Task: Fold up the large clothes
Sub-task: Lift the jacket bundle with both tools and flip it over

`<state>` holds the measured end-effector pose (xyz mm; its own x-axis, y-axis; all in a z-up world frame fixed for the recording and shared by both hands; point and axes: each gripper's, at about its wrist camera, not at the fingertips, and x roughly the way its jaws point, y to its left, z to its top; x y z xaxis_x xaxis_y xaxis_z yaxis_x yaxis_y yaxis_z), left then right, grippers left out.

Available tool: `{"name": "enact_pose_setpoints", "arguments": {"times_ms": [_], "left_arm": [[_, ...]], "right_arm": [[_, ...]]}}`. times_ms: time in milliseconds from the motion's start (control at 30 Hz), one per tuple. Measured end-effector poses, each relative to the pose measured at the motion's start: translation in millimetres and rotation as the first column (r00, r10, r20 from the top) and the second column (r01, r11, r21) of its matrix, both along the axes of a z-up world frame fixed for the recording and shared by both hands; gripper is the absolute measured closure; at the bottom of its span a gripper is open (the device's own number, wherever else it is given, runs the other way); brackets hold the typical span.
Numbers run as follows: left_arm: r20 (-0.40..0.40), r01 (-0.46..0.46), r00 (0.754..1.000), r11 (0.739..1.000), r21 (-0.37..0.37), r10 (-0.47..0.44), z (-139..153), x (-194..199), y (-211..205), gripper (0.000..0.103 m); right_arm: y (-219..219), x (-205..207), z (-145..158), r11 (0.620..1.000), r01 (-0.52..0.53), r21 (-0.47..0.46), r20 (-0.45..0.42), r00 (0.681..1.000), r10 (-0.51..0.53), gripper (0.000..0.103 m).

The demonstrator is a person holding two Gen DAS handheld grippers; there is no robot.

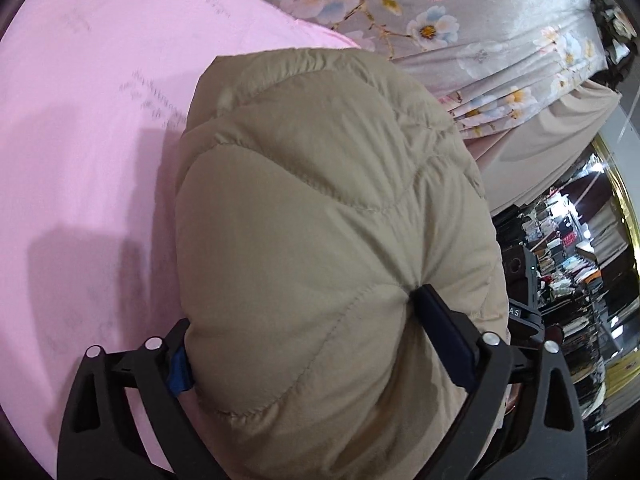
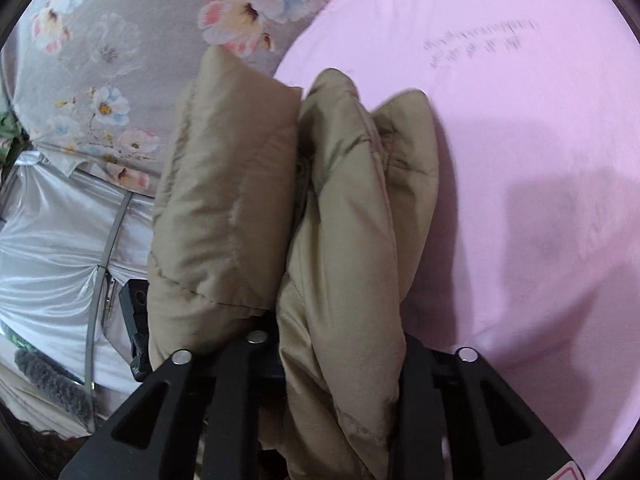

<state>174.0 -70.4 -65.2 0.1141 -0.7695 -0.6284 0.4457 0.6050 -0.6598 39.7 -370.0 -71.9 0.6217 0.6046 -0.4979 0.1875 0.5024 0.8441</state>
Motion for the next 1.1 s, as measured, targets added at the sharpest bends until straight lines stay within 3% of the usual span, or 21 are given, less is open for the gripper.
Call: {"name": "enact_pose_setpoints", "arguments": {"times_ms": [333,600,833,967,1100], "left_arm": [[0.224,-0.025,0.974,0.998,-0.06,0.038,87,45,36,0.013],[0.376,-0.079,0.923,0.996,-0.042,0.089,130,108,78,0.014],[0.402,-0.12,0.908,0.992,-0.024,0.12,115,168,96,0.014],[0.381,-0.136,0.916,0.991,0.006,0.124,85,201,102,0.014],[0.315,-0.145,0.941,0.989,0.035,0.126,42,236,104,0.015]], "right_arm": [[39,69,87,0.994,0.008,-0.111,0.191,0.982,0.014,0.085],[71,159,111,0.991,-0.019,-0.131,0.242,0.969,0.05,0.085],[96,231,88,0.993,-0.037,-0.115,0.208,0.976,0.06,0.085],[105,266,57,0.993,-0.037,-0.115,0.148,0.987,0.054,0.085],[109,288,20,0.993,-0.042,-0.111,0.09,0.995,0.052,0.085]]}}
